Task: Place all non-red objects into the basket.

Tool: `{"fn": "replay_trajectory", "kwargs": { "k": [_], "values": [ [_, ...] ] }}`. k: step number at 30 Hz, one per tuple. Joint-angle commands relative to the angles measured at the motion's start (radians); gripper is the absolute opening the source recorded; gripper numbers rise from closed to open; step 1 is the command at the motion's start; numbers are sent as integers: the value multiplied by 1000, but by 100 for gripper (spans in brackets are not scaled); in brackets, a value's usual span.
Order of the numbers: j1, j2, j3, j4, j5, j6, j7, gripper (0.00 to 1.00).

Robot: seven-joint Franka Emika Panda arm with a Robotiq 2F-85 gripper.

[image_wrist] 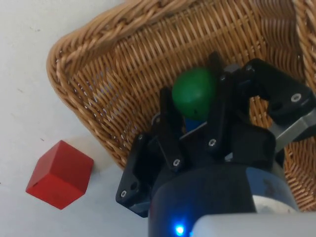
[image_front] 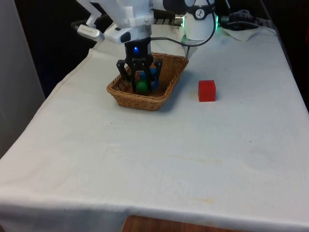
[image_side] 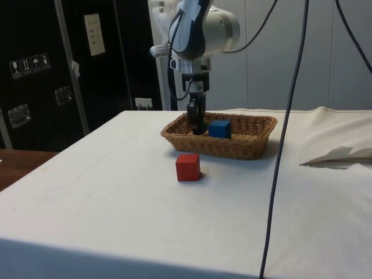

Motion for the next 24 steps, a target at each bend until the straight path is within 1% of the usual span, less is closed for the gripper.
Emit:
{"fn": "replay_trajectory", "kwargs": {
  "k": [1, 3, 4, 5, 6, 9, 10, 11, 13, 14, 18, 19, 20, 23, 24],
  "values": [
    [-3, -2, 5, 0, 8, 0, -4, 0],
    [-3, -2, 4, 0, 7, -1, -3, 0],
    [-3, -2, 4, 0, 7, -2, -3, 6],
    [-3, -2, 4, 0, 7, -2, -3, 15],
    [-3, -2, 4, 0, 7, -3, -3, 34],
    [-3, -2, 4, 0, 7, -4, -3, 63],
    [0, 0, 0, 0, 0, -2, 0, 73],
    [-3, -2, 4, 0, 6, -4, -3, 73],
    [-3, -2, 4, 0, 6, -4, -3, 93],
    [-3, -2, 4, 0, 6, -4, -3, 99],
    [-3, -2, 4, 0, 6, -5, -2, 100],
    [0, 0, 0, 0, 0, -3, 0, 100],
    [0, -7, 1, 0, 2, -9, 1, 100],
    [9, -28, -7, 1, -10, -25, 9, 100],
    [10, -35, -9, 3, -12, -33, 11, 100]
  ]
}}
